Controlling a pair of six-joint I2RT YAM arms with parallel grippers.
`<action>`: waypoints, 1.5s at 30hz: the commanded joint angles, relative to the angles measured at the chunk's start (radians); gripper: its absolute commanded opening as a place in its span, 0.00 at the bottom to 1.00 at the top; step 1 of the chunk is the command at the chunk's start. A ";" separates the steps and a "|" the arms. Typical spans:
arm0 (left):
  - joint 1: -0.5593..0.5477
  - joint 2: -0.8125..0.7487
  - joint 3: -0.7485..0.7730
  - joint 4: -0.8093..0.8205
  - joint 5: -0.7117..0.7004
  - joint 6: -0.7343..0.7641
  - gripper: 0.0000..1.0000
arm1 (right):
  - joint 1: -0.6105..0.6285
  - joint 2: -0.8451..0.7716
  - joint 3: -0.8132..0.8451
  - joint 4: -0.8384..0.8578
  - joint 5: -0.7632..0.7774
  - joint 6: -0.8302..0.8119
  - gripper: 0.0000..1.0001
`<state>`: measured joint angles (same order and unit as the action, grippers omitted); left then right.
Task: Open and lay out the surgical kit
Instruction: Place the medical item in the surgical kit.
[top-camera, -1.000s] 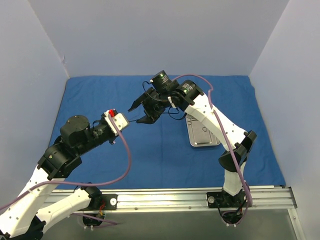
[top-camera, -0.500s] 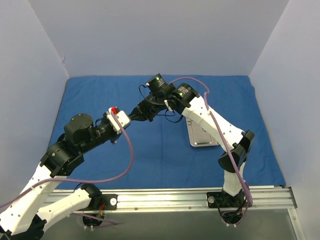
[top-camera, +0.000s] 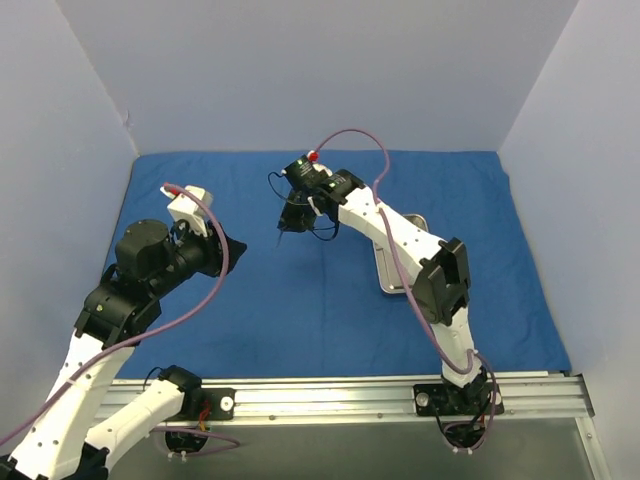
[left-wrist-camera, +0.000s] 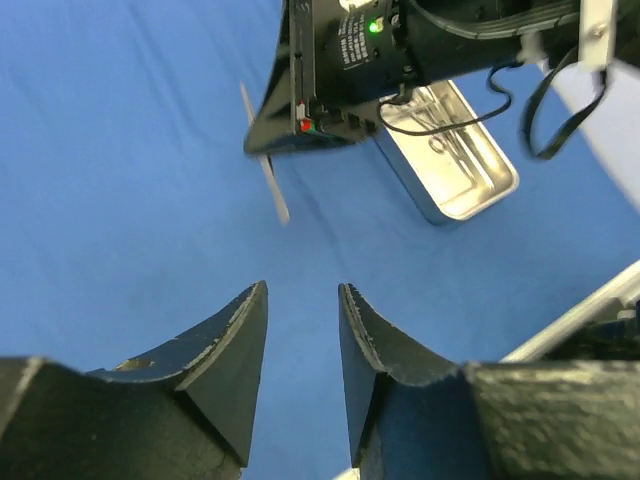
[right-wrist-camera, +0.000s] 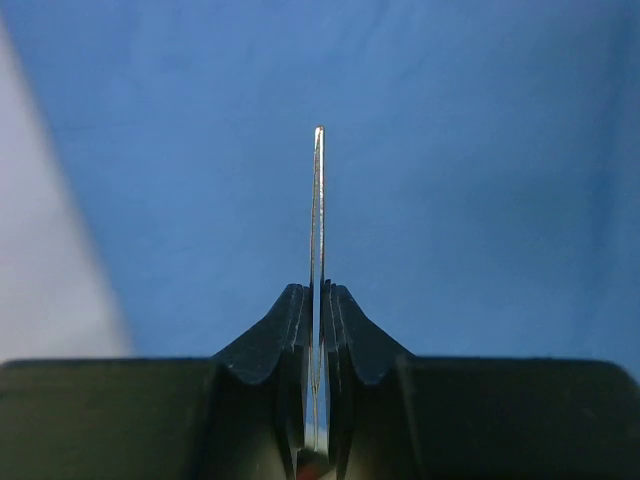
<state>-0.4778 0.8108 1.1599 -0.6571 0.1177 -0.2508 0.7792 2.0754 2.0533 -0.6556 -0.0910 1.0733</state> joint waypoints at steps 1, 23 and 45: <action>0.077 0.031 0.032 -0.102 0.104 -0.153 0.42 | 0.014 0.011 -0.041 0.117 0.169 -0.369 0.00; 0.243 0.172 0.015 0.016 0.614 -0.168 0.49 | -0.043 0.308 -0.005 0.218 0.154 -0.535 0.02; 0.166 0.171 0.006 -0.111 0.419 -0.067 0.94 | -0.138 0.019 -0.006 0.021 0.284 -0.570 0.65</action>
<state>-0.2981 1.0004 1.1507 -0.7528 0.5999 -0.3538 0.7223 2.3310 2.0548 -0.5140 0.0925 0.5354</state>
